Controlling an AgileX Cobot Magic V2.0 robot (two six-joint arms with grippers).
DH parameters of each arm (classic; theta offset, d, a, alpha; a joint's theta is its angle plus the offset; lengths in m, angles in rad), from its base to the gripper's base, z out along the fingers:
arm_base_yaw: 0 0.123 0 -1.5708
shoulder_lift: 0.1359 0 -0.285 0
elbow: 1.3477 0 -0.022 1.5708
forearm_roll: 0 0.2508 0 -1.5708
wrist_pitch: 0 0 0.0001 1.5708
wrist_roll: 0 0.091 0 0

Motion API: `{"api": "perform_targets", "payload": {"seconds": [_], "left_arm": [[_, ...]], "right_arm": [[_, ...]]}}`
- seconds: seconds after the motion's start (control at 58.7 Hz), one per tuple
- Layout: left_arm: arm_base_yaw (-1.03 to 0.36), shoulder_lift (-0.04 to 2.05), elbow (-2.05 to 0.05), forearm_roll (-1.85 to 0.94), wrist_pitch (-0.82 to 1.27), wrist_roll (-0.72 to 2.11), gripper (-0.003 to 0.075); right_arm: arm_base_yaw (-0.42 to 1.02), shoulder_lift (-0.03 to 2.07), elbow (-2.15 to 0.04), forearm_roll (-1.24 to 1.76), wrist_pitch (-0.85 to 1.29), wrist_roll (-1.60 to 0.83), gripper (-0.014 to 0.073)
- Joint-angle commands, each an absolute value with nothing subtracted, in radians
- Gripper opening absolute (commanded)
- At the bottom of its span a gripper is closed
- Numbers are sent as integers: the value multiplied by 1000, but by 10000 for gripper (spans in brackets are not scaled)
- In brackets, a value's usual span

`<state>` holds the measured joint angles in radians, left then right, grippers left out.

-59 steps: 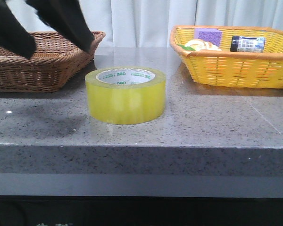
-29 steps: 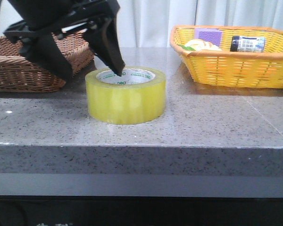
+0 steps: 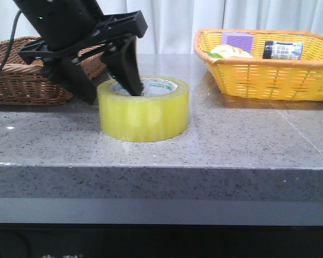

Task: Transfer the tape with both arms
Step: 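Grasp the tape roll rim with the left gripper and lift it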

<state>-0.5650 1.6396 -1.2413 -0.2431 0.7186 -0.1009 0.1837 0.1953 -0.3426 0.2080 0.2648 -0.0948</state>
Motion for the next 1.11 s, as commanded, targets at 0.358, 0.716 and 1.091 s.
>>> {"api": "perform_targets", "payload": {"seconds": [0.358, 0.716, 1.091], "left_arm": [[-569, 1603, -1271, -256, 678, -104, 97], [-628, 1536, -1378, -253, 678, -104, 97], [-485, 1505, -1523, -153, 735, -104, 97]], "right_arm": [[177, 203, -365, 202, 180, -100, -69], [177, 203, -365, 202, 180, -100, -69], [177, 203, -365, 202, 180, -100, -69]]}}
